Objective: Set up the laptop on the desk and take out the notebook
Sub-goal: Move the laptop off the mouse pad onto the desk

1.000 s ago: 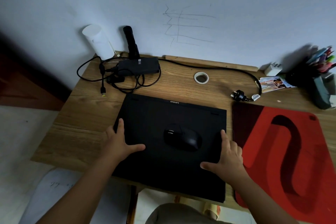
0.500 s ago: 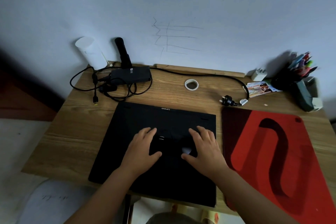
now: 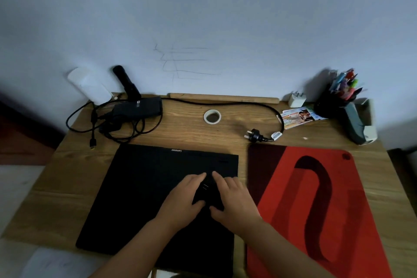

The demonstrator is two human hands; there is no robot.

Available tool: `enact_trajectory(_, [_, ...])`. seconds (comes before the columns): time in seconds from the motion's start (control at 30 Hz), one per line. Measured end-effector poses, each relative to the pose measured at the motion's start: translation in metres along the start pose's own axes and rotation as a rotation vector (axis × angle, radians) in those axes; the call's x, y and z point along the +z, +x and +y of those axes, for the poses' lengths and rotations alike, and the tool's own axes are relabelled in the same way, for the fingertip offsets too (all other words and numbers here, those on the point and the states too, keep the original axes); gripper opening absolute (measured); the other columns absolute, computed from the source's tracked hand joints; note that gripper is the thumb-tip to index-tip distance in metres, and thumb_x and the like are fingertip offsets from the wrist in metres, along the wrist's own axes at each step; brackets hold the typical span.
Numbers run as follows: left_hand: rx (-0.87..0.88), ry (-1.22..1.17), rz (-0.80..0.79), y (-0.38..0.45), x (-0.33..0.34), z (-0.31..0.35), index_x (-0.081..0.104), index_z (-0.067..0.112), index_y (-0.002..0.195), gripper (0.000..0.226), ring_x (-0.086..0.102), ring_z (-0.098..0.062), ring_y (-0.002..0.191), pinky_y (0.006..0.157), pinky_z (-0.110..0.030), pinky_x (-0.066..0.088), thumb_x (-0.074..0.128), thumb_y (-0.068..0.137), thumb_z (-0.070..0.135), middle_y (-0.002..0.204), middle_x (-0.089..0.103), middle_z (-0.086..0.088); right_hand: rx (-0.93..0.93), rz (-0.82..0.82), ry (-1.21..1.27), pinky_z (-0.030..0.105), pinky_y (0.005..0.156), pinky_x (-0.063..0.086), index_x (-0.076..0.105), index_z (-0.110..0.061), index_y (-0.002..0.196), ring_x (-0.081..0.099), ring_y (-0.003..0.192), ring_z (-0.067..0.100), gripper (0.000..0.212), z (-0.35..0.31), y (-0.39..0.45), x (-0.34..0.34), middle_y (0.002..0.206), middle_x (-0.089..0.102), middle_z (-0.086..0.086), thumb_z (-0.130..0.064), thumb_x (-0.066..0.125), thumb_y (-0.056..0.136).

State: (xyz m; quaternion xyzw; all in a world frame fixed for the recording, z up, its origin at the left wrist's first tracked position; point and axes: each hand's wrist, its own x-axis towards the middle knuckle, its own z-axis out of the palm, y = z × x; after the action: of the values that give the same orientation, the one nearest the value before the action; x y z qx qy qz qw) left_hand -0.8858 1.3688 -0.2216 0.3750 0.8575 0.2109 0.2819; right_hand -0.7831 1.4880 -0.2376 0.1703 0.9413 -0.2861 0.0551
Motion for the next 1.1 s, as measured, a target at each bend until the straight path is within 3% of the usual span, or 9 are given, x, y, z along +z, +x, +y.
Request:
enact_trajectory(0.2, [0.103, 0.012, 0.001, 0.036, 0.018, 0.049, 0.03, 0.024, 0.139, 0.065, 0.039, -0.009, 0.126, 0.103, -0.031, 0.041, 0.063, 0.084, 0.018, 0.142, 0.035, 0.008, 0.187, 0.216, 0.164, 0.034, 0.098, 0.039, 0.019, -0.014, 0.143, 0.045, 0.109, 0.027, 0.087, 0.057, -0.018, -0.027, 0.12, 0.055, 0.009, -0.036, 0.064, 0.073])
enact_trajectory(0.37, [0.238, 0.044, -0.1, 0.069, 0.039, 0.075, 0.031, 0.025, 0.139, 0.064, 0.041, -0.008, 0.124, 0.101, -0.026, 0.04, 0.063, 0.084, 0.021, 0.14, 0.039, 0.007, 0.487, 0.37, 0.192, 0.036, 0.096, 0.037, 0.02, -0.011, 0.143, 0.045, 0.11, 0.03, 0.089, 0.101, -0.044, -0.043, 0.12, 0.056, 0.013, -0.031, 0.07, 0.072])
enact_trajectory(0.47, [0.27, 0.07, -0.129, 0.079, 0.038, 0.072, 0.031, 0.025, 0.139, 0.063, 0.041, -0.007, 0.123, 0.098, -0.02, 0.038, 0.062, 0.085, 0.023, 0.14, 0.038, 0.009, 0.604, 0.367, 0.208, 0.04, 0.099, 0.036, 0.021, -0.01, 0.142, 0.044, 0.113, 0.032, 0.089, 0.107, -0.05, -0.037, 0.128, 0.052, 0.014, -0.029, 0.071, 0.071])
enact_trajectory(0.53, [0.297, 0.081, -0.133, 0.081, 0.036, 0.067, 0.032, 0.024, 0.139, 0.061, 0.041, -0.006, 0.124, 0.097, -0.018, 0.036, 0.061, 0.085, 0.025, 0.14, 0.037, 0.009, 0.637, 0.359, 0.192, 0.042, 0.098, 0.038, 0.025, -0.01, 0.141, 0.045, 0.113, 0.033, 0.09, 0.105, -0.052, -0.031, 0.127, 0.054, 0.015, -0.03, 0.073, 0.069])
enact_trajectory(0.67, [0.316, 0.082, -0.109, 0.082, 0.033, 0.066, 0.037, 0.024, 0.136, 0.054, 0.04, -0.006, 0.124, 0.098, -0.019, 0.035, 0.058, 0.087, 0.028, 0.139, 0.038, 0.009, 0.655, 0.423, 0.0, 0.049, 0.085, 0.046, 0.049, -0.009, 0.127, 0.054, 0.105, 0.036, 0.078, 0.108, -0.048, -0.035, 0.11, 0.063, 0.014, -0.039, 0.078, 0.061])
enact_trajectory(0.83, [0.284, 0.08, -0.066, 0.09, -0.013, 0.022, 0.044, 0.022, 0.132, 0.047, 0.042, -0.007, 0.122, 0.099, -0.022, 0.037, 0.057, 0.088, 0.031, 0.137, 0.041, 0.009, 0.46, 0.51, -0.012, 0.048, 0.079, 0.05, 0.062, -0.006, 0.107, 0.058, 0.097, 0.038, 0.043, 0.069, 0.017, -0.045, 0.103, 0.066, 0.015, -0.025, 0.074, 0.071])
enact_trajectory(0.93, [0.245, 0.092, -0.028, 0.093, -0.041, -0.01, 0.045, 0.021, 0.132, 0.046, 0.041, -0.007, 0.122, 0.098, -0.019, 0.033, 0.056, 0.088, 0.031, 0.137, 0.041, 0.009, 0.423, 0.459, 0.012, 0.043, 0.081, 0.049, 0.059, -0.006, 0.111, 0.056, 0.103, 0.035, 0.038, 0.049, 0.059, -0.051, 0.109, 0.063, 0.015, -0.022, 0.066, 0.078])
enact_trajectory(1.1, [0.193, 0.115, 0.002, 0.1, -0.072, -0.056, 0.045, 0.022, 0.132, 0.046, 0.04, -0.007, 0.123, 0.098, -0.02, 0.033, 0.056, 0.088, 0.032, 0.137, 0.041, 0.009, 0.643, 0.376, 0.105, 0.041, 0.083, 0.044, 0.04, -0.007, 0.123, 0.049, 0.114, 0.034, 0.04, 0.055, 0.103, -0.057, 0.128, 0.049, 0.014, -0.008, 0.05, 0.084])
